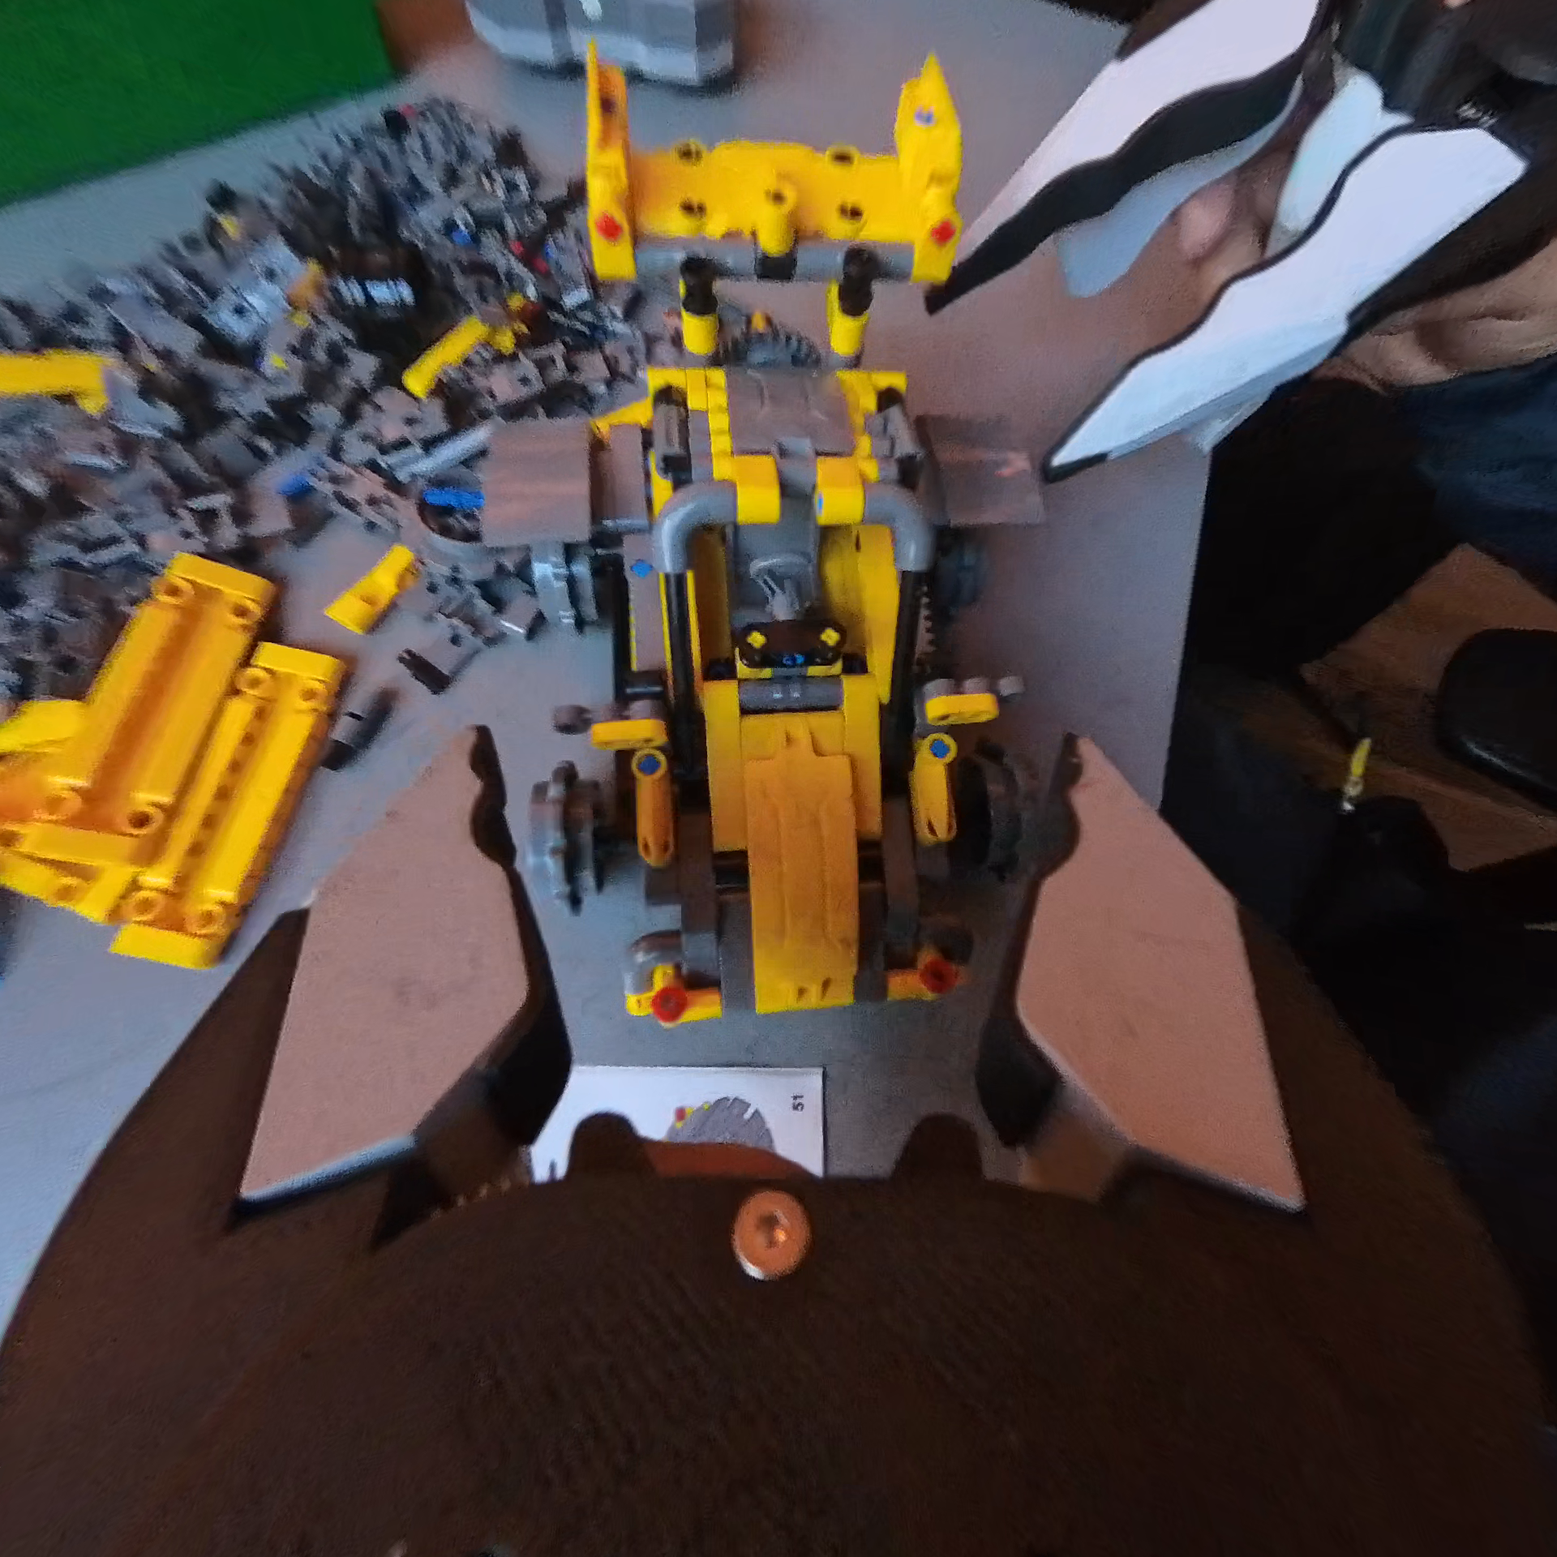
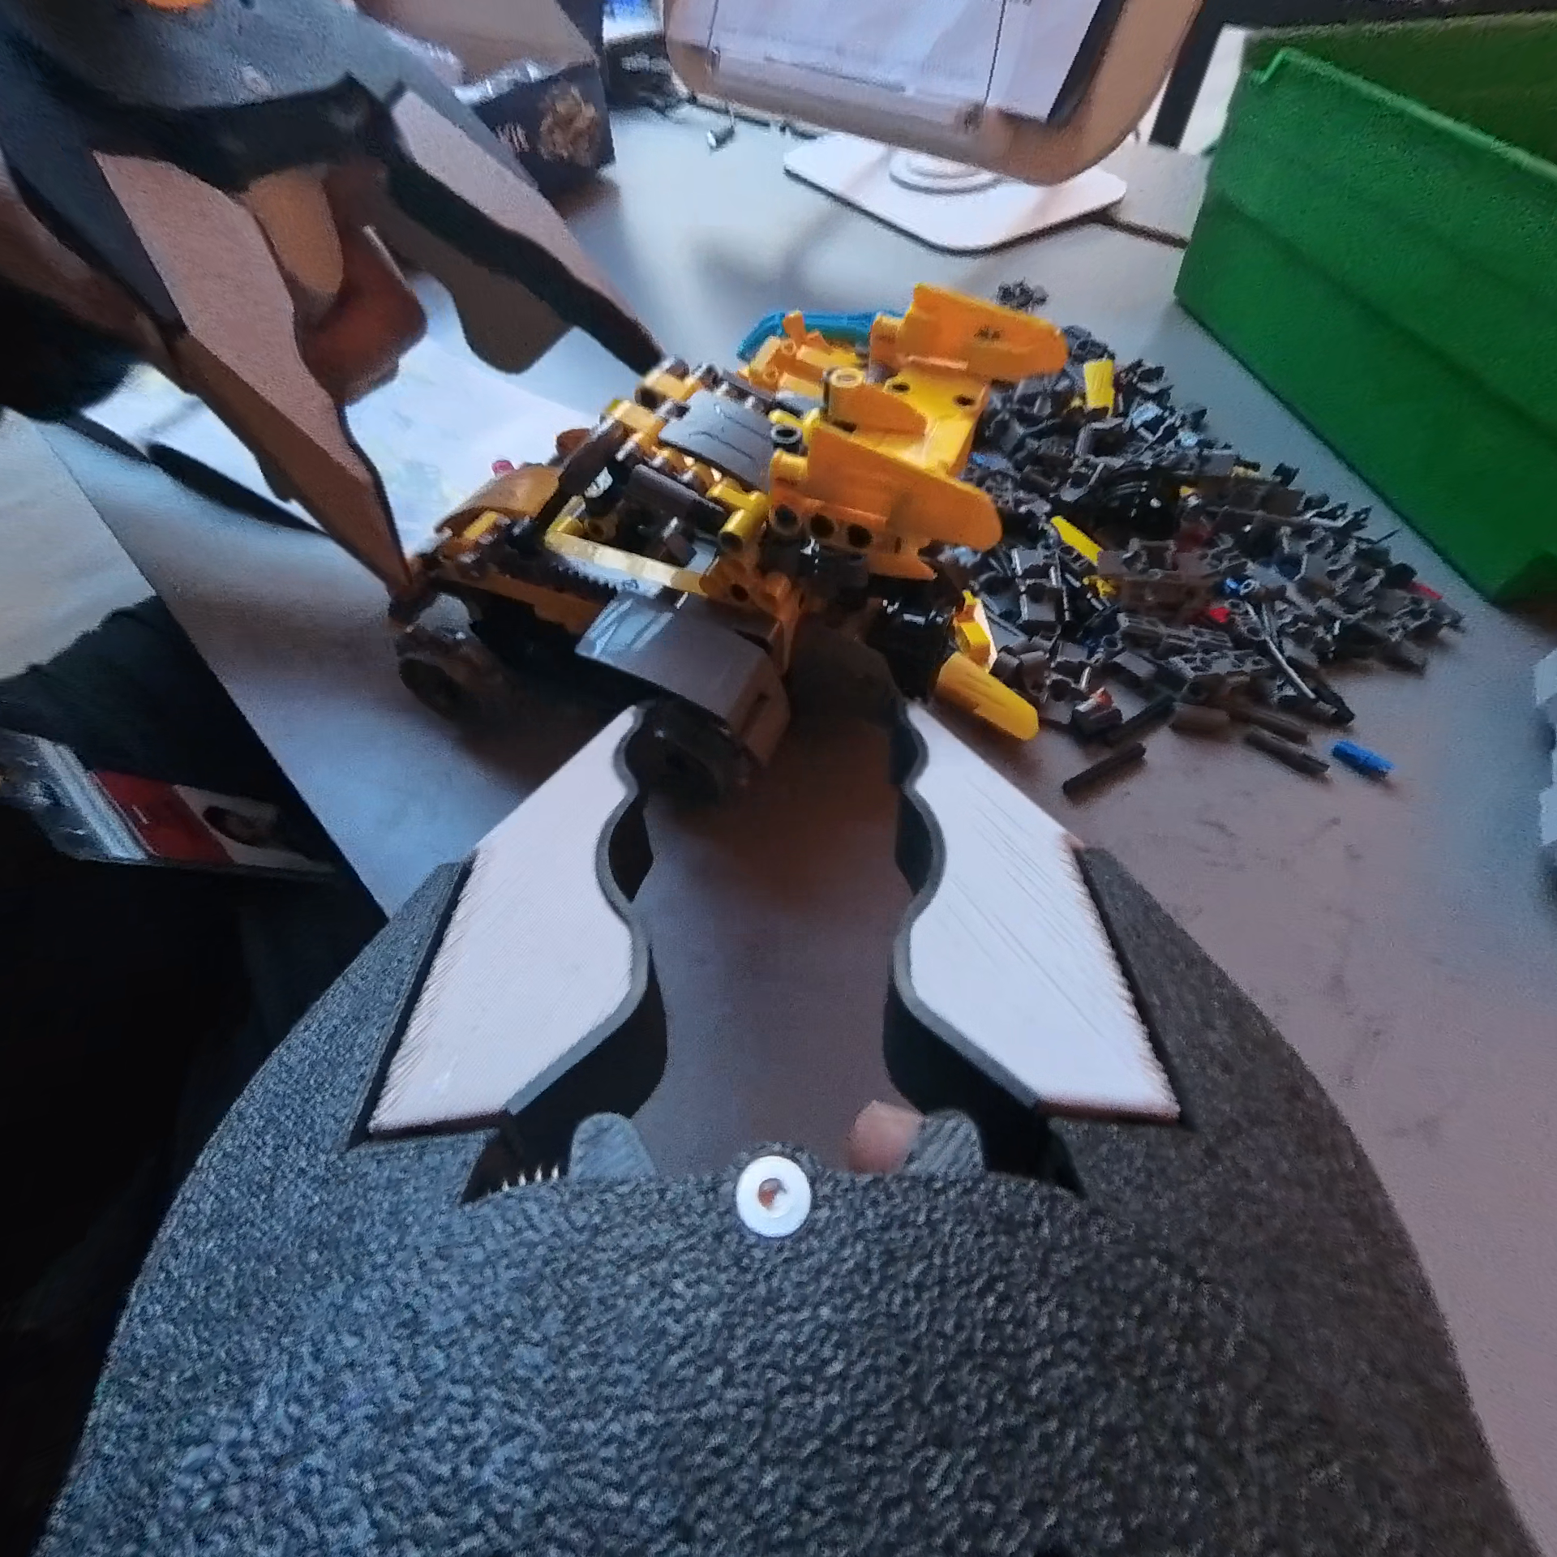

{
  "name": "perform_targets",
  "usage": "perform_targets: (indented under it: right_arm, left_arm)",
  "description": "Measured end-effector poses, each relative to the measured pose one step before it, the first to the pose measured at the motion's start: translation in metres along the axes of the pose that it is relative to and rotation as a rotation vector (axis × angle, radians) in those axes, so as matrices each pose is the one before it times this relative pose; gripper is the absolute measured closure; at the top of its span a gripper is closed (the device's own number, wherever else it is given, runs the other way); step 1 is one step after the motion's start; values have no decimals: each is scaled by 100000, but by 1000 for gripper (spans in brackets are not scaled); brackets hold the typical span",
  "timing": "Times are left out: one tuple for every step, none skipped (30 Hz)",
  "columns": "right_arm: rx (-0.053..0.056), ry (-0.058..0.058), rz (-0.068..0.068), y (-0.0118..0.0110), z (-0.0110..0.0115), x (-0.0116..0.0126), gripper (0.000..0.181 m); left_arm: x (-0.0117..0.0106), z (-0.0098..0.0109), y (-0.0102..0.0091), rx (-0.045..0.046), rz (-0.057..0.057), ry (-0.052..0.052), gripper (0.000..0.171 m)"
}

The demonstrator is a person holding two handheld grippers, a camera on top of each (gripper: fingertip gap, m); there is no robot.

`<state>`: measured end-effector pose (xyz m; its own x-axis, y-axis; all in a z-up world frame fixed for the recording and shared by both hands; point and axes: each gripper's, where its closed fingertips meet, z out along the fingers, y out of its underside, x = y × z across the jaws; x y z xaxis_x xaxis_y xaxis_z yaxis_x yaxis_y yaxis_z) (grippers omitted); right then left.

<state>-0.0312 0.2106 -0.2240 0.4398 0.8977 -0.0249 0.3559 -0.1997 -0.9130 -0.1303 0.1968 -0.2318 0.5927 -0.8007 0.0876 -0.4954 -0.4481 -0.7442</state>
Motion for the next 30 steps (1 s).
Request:
perform_targets:
  right_arm:
    - [-1296,1161,-1549,322,187,69,125]
    - [-769,771,-943,153,61,54,126]
    - [477,244,-155,-85,-69,32,126]
    - [1777,240,716,-280,-143,66,127]
    - [2433,288,1746,-362,-134,102,129]
    - [1751,-10,2553,-264,-56,61,131]
    - [281,-933,2588,-51,45,-111,131]
    - [-1103,-1446,1586,171,106,-250,131]
    - [-1094,-540,563,208,84,-140,131]
    - [695,16,899,-42,-20,-3,131]
    - [-94,-418,1703,71,7,26,129]
    - [-300,-853,1958,91,23,-34,127]
    - [-299,-566,1026,81,2,-46,126]
    - [-451,132,-24,79,-41,-50,126]
    - [-1007,386,-363,112,-83,-120,126]
    - [-2066,564,-2,211,-109,-170,126]
    - [-2736,2195,605,306,-139,-9,127]
    - [-2986,4422,997,381,-214,220,130]
    - [-1967,4945,645,315,-334,163,132]
    - [-91,4074,336,140,-510,-57,133]
    - [837,1997,1052,31,-589,-390,136]
    - [743,-1258,2317,42,-582,-859,139]
    - [571,-4212,3247,60,-478,-1321,141]
    - [539,-6022,3710,77,-298,-1621,144]
    - [388,-6930,3868,126,-29,-1772,146]
    - [70,-6089,3607,187,299,-1584,147]
    - [-305,-3360,3351,237,614,-1040,149]
    - [-992,-777,2491,303,803,-486,149]
    - [-951,1550,1403,193,852,17,148]
    - [208,3352,1638,-18,790,374,143]
  left_arm:
    - [163,542,383,-2880,-1407,1469,47]
    - [84,485,307,-2474,148,-348,47]
    - [-216,402,190,-1614,1772,-3212,50]
    - [-250,258,-27,17,2499,-3776,60]
    - [-217,166,-160,1060,1840,-3654,63]
    - [-156,156,-64,668,1067,-2934,68]
    - [107,72,-143,1427,-360,-734,68]
    - [171,47,-31,1070,-811,469,68]
    - [30,-3,-11,1081,222,105,68]
    - [24,-35,36,557,-110,879,68]
    - [35,-86,90,-453,-35,1214,68]
    - [2,-158,123,-819,1505,415,68]
    - [25,-187,205,-1192,1015,358,68]
    - [100,-249,255,-989,-225,766,68]
    - [267,-325,283,-743,-1366,1529,69]
    - [521,-446,178,-116,-3366,3001,70]
    - [622,-458,-13,742,-5904,3870,73]
    - [675,-442,-220,2087,-7531,4759,74]
    - [597,-423,-186,1678,-6459,4895,75]
    - [605,-575,-299,2416,-2993,5395,74]
    - [388,-777,-538,3957,-37,4100,77]
    - [-39,-958,-581,3686,2289,1839,85]
    - [-292,-1038,-432,1952,4381,961,95]
    - [-409,-955,-215,201,5306,1348,104]
    - [-540,-645,176,-2420,3769,1731,111]
    - [-668,-172,627,-5465,777,2217,108]
    - [-594,275,835,-6984,-1341,4025,103]
    - [-496,592,737,-6306,-2762,4966,100]
    - [-414,754,328,-3793,-3259,5023,101]
    - [-78,769,62,-1738,-3016,6047,101]
